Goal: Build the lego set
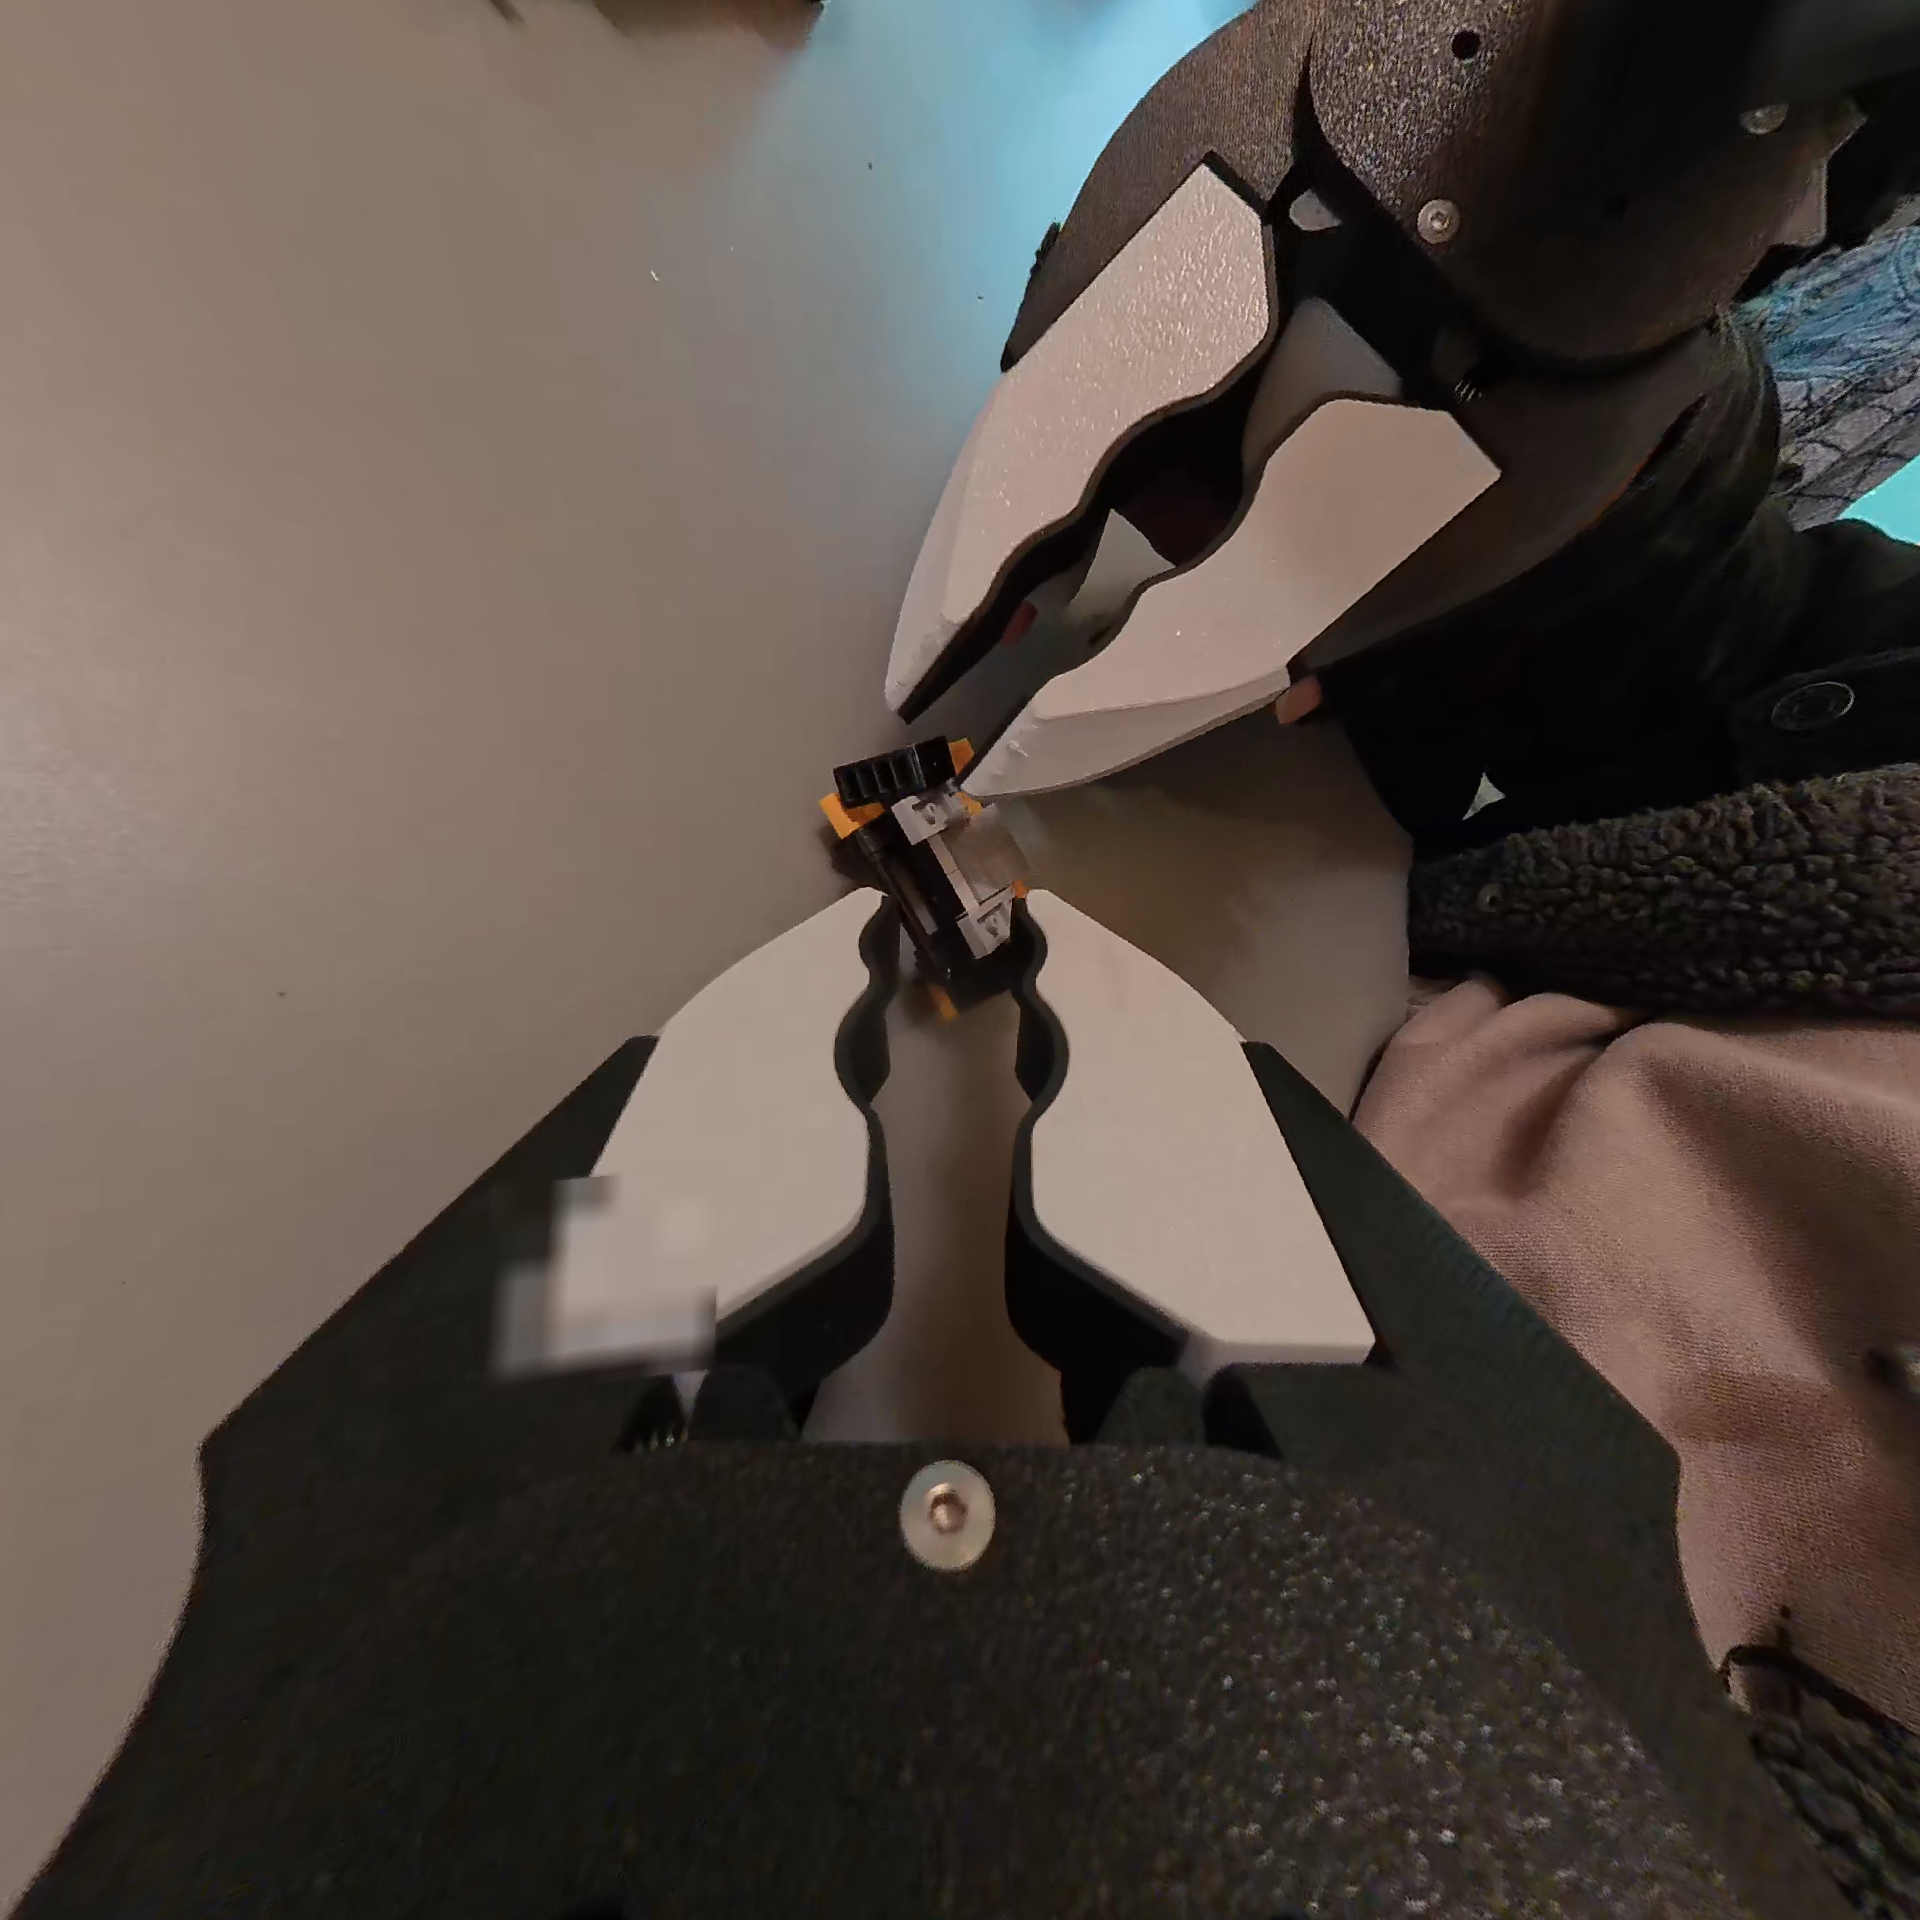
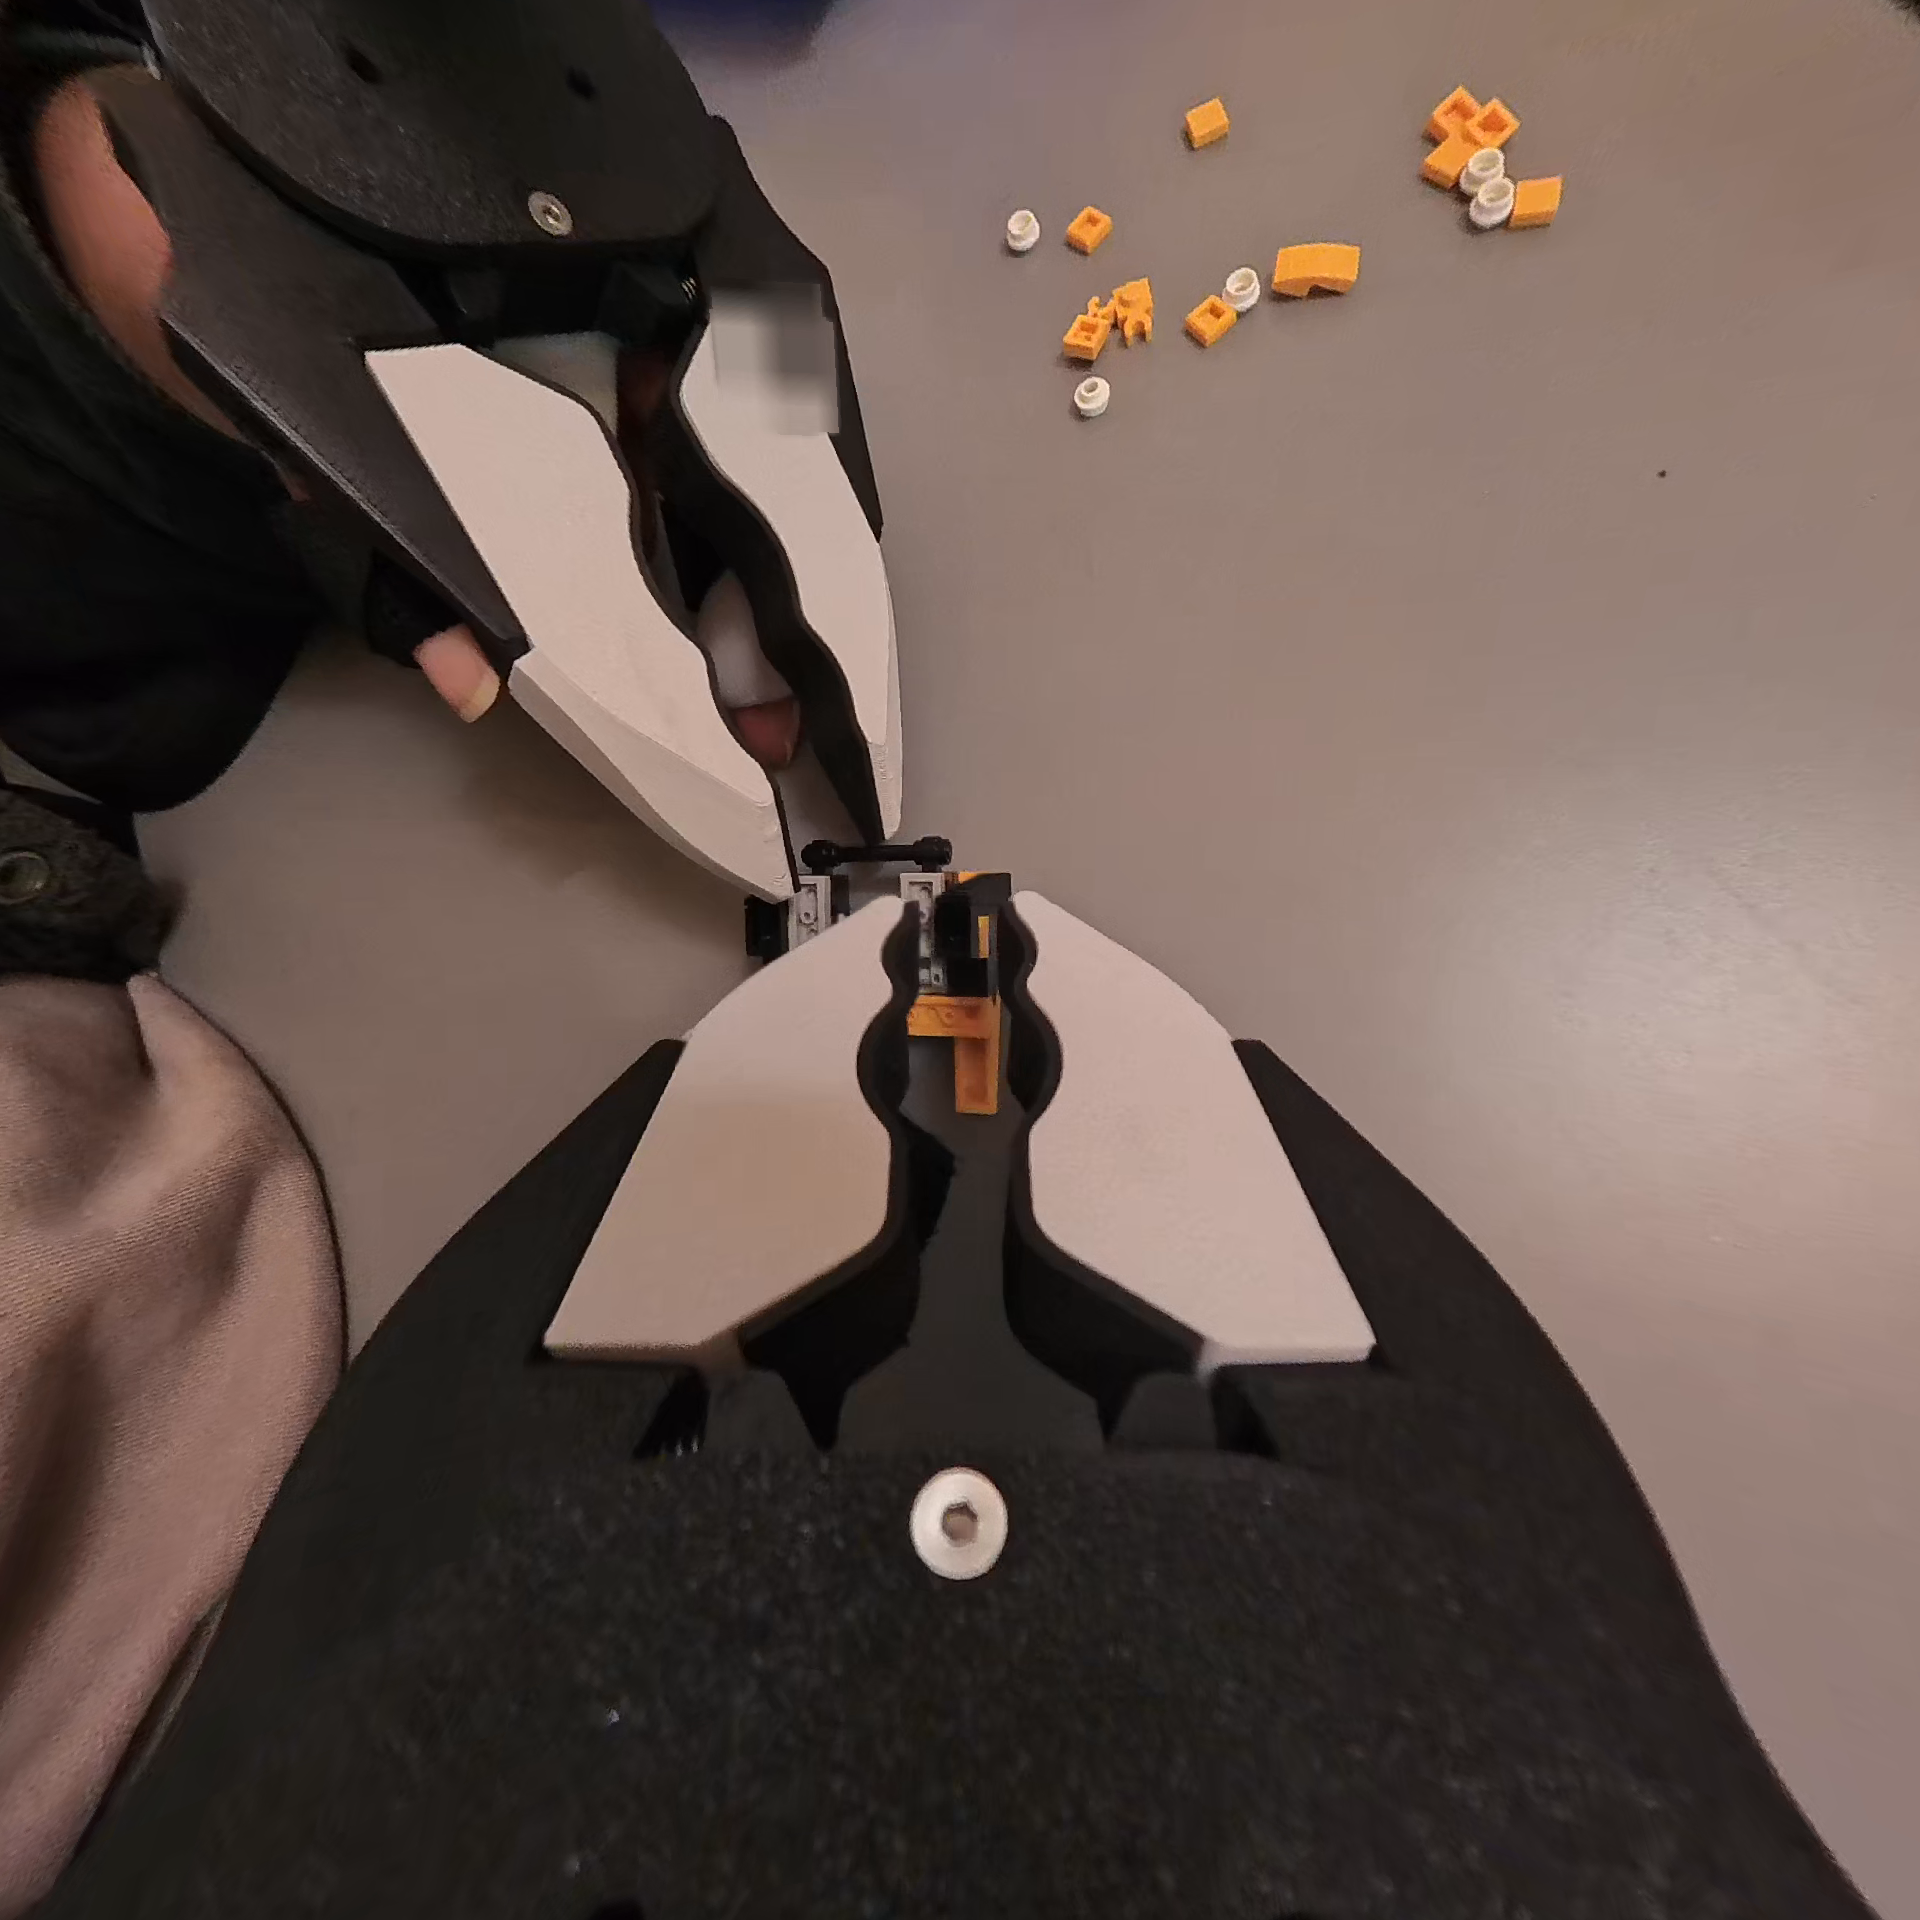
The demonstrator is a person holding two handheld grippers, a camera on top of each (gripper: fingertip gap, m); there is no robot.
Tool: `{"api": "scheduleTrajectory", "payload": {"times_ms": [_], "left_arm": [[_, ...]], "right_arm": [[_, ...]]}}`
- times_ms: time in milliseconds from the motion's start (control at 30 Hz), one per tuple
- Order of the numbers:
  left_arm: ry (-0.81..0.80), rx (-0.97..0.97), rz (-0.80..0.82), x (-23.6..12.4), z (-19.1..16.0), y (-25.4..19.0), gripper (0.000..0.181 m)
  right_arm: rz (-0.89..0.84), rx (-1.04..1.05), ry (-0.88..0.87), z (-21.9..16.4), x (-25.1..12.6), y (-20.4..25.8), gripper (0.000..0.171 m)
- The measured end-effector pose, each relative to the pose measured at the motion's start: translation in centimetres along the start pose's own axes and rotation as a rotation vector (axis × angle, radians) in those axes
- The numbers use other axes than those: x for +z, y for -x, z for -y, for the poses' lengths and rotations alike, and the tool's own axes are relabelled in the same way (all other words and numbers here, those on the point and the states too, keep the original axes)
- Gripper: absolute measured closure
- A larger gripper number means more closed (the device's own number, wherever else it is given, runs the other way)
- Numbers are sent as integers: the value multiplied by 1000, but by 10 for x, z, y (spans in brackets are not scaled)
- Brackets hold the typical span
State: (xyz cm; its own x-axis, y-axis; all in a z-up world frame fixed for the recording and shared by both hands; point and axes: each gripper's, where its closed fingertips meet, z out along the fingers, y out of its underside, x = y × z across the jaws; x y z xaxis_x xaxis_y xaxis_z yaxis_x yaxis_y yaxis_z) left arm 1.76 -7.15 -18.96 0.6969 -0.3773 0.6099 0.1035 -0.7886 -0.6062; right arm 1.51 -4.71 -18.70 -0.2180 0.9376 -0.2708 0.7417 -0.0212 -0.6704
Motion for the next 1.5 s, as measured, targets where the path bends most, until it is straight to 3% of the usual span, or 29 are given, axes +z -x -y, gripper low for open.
{"api": "scheduleTrajectory", "payload": {"times_ms": [200,467,767,1000,1133,1500], "left_arm": [[-6,-4,-8,-1,0,0,162],[-16,-20,-16,-4,1,2,163],[-37,-31,-12,-8,3,7,162],[-32,-27,-22,-6,2,4,162],[-45,-25,-21,-9,5,4,160],[-209,-92,-54,-9,28,-1,128]], "right_arm": [[17,-73,-10,-2,-15,-3,150],[36,-153,45,-21,-3,2,134],[-48,-255,124,-30,12,14,94],[-116,-272,111,-26,16,11,118],[-104,-323,95,-25,15,11,119],[-214,-610,8,-6,3,21,119]]}}
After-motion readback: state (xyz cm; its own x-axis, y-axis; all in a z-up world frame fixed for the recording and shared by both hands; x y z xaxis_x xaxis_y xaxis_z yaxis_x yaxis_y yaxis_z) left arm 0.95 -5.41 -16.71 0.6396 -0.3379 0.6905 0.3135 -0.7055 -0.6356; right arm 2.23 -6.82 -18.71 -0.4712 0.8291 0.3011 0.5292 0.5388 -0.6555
